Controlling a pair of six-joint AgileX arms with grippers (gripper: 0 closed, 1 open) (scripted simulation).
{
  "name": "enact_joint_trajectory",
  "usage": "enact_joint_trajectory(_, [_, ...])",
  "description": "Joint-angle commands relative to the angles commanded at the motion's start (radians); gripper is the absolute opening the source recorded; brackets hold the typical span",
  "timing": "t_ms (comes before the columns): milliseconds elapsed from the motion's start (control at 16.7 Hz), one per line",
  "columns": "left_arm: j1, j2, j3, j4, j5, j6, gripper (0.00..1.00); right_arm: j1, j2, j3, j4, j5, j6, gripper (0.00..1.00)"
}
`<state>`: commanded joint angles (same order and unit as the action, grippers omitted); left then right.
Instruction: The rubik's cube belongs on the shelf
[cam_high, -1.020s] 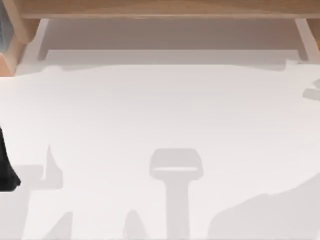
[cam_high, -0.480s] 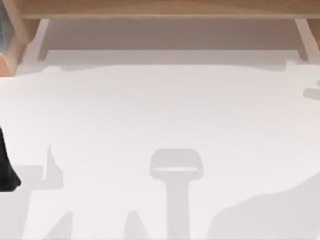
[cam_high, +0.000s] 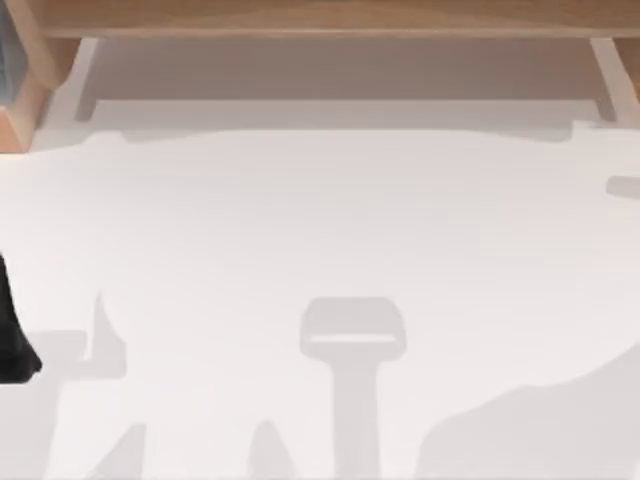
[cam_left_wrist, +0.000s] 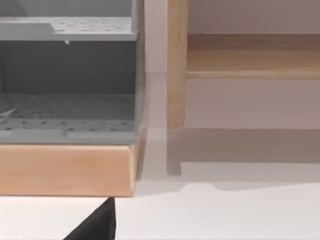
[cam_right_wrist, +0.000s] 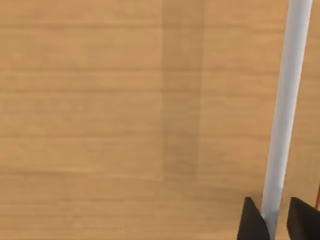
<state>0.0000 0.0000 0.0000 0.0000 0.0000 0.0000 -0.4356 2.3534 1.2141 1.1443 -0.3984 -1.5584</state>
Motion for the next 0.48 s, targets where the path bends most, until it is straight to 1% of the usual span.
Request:
enact_joint_trajectory(60, [0.0,0.0,0.0,0.0,0.0,0.0,1.0,0.0,0.0,0.0,0.0,0.0,0.0,0.0])
enact_joint_trajectory(480, [0.0,0.0,0.0,0.0,0.0,0.0,1.0,0.0,0.0,0.0,0.0,0.0,0.0,0.0])
